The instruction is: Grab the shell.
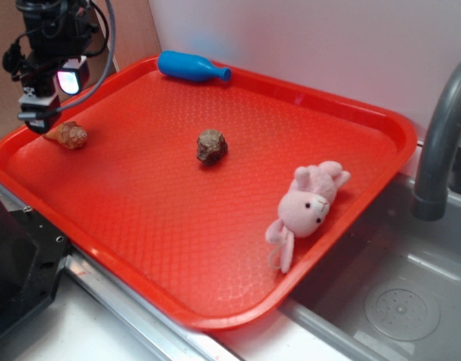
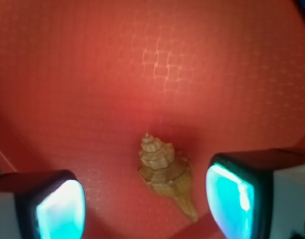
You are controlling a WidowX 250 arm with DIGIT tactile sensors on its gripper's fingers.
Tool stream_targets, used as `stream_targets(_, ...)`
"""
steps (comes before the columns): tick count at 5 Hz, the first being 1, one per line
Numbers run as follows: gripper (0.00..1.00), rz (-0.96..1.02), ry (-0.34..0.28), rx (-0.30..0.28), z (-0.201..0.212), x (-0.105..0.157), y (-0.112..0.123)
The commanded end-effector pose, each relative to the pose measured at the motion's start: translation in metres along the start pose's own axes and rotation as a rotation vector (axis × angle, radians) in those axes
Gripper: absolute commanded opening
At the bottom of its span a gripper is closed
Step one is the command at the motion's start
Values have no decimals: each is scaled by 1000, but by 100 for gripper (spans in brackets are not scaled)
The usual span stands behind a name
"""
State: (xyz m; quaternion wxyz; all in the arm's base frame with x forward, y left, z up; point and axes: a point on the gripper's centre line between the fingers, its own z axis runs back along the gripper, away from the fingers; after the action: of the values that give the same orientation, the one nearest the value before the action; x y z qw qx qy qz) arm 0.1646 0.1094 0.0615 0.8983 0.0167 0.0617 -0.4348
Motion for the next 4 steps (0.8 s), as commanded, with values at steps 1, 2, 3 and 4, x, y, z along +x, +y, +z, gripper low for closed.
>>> stream_targets(1, 100, 13, -25, -24, -28, -7, 9)
stream_targets(2, 100, 10, 2, -51, -43, -1, 16)
stream_targets(3, 0, 59, 21, -85, -49, 4, 14)
stream_targets(4, 0, 51, 19, -90, -44, 0, 8)
